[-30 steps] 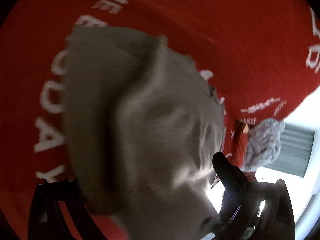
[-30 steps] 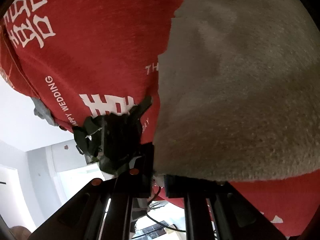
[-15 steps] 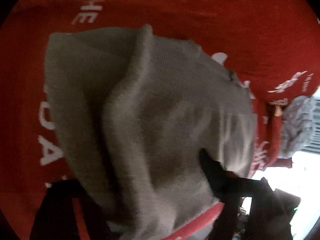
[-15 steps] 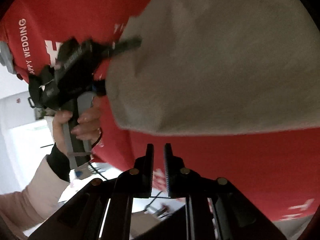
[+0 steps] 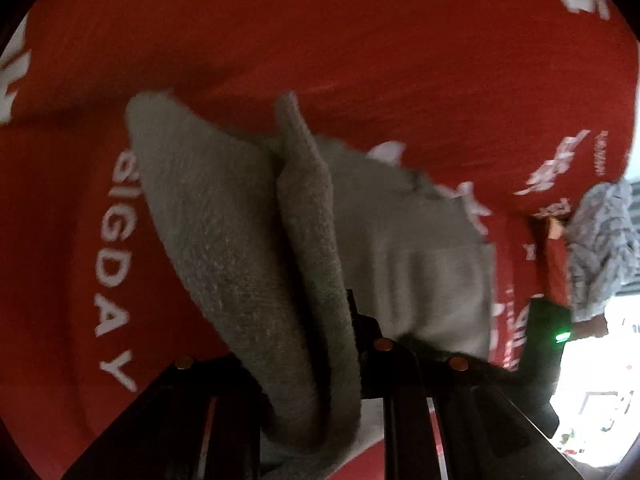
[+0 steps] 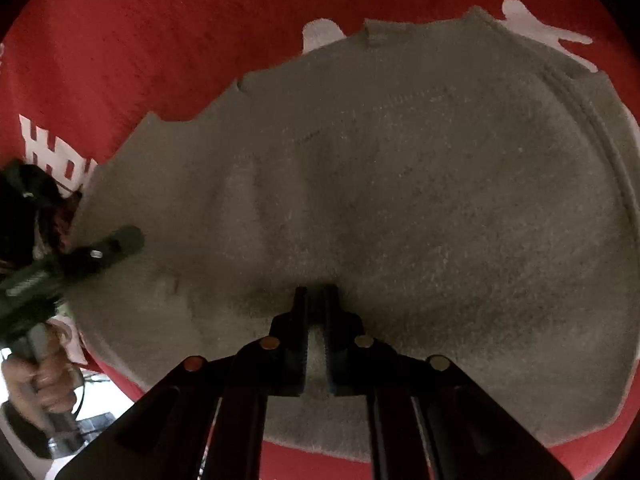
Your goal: Fold small clothes
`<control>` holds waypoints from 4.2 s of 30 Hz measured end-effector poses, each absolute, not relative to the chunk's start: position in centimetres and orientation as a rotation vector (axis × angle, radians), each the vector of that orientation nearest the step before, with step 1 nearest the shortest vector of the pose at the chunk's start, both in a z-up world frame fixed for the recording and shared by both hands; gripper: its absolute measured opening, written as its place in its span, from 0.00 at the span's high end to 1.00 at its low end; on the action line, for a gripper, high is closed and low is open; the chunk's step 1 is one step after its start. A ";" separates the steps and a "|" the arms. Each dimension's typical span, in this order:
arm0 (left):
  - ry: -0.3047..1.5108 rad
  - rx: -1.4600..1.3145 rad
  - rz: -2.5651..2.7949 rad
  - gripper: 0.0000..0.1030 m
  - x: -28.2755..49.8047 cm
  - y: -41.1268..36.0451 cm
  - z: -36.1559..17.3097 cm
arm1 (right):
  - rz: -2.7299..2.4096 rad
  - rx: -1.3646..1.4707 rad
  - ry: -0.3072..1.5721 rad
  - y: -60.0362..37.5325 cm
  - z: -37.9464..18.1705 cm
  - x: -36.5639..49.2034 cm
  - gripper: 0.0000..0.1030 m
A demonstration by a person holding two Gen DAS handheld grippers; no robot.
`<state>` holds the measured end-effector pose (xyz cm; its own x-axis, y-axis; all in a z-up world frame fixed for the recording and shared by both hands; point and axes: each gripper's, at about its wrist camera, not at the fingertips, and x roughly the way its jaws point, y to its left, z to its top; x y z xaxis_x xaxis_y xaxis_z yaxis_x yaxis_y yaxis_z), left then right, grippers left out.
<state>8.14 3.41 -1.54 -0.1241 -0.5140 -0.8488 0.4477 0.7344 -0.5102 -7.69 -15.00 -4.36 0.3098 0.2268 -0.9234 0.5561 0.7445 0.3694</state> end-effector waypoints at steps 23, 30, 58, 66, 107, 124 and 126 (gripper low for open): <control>1.553 0.210 -1.064 0.74 -4.7 -18.3 -1.0 | -0.260 1.353 0.949 -27.7 -5.8 -22.2 0.92; 1.395 0.223 -1.120 0.33 -4.4 -16.9 3.7 | -0.254 1.469 0.868 -30.6 -6.5 -24.0 0.65; 1.365 0.309 -0.691 0.33 -0.2 -8.2 -1.4 | -0.202 1.069 0.886 -32.6 0.1 -20.0 0.87; 1.350 0.347 -0.713 0.18 -1.0 -8.1 -1.6 | -0.398 1.081 1.019 -33.8 -4.9 -22.2 0.85; 1.400 0.520 -0.699 0.18 -7.3 -2.1 -3.6 | -0.436 0.673 1.306 -24.9 -2.2 -22.0 0.89; 1.432 0.508 -0.676 0.18 -5.7 -1.6 -3.5 | -0.634 0.836 1.253 -27.1 -1.1 -26.5 0.91; 1.431 0.510 -0.677 0.18 -5.7 -1.9 -3.3 | -0.644 0.861 1.247 -27.5 -0.9 -27.1 0.86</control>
<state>-5.67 -1.90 -3.25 0.0104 -0.1170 -0.9931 0.6937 0.7161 -0.0771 -27.07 -27.48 -0.89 0.2184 0.0362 -0.9752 0.8159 0.5415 0.2028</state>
